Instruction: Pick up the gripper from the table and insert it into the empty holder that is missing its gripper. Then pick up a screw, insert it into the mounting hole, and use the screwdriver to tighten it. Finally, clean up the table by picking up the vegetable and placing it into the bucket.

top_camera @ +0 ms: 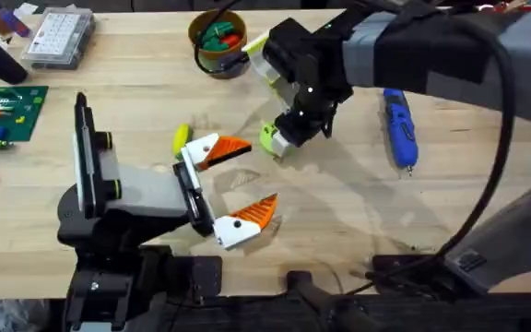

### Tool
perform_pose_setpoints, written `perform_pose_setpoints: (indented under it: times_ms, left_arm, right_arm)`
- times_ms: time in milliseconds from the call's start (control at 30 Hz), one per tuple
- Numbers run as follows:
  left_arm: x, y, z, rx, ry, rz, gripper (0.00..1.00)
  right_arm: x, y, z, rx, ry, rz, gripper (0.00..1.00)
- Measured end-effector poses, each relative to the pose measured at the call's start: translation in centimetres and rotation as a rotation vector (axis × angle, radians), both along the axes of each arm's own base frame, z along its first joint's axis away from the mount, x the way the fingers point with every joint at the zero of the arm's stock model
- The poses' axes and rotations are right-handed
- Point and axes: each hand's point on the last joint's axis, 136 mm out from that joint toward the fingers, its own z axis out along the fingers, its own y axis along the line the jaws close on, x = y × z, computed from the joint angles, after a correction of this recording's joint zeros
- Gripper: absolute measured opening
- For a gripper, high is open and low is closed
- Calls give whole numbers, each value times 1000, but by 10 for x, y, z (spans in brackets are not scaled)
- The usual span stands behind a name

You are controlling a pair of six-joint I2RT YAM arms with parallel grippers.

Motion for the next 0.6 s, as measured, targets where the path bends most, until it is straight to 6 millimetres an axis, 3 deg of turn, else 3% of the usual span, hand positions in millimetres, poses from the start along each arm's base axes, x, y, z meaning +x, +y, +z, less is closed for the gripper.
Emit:
perform_pose_setpoints:
  times_ms: [500, 600]
  left_arm:
    - [0, 0, 0, 0, 0, 0, 986]
    - [0, 0, 0, 0, 0, 0, 986]
  right_arm:
    - [4, -3, 0, -17, -22, -4, 484]
    - [4, -3, 0, -19, -23, -3, 425]
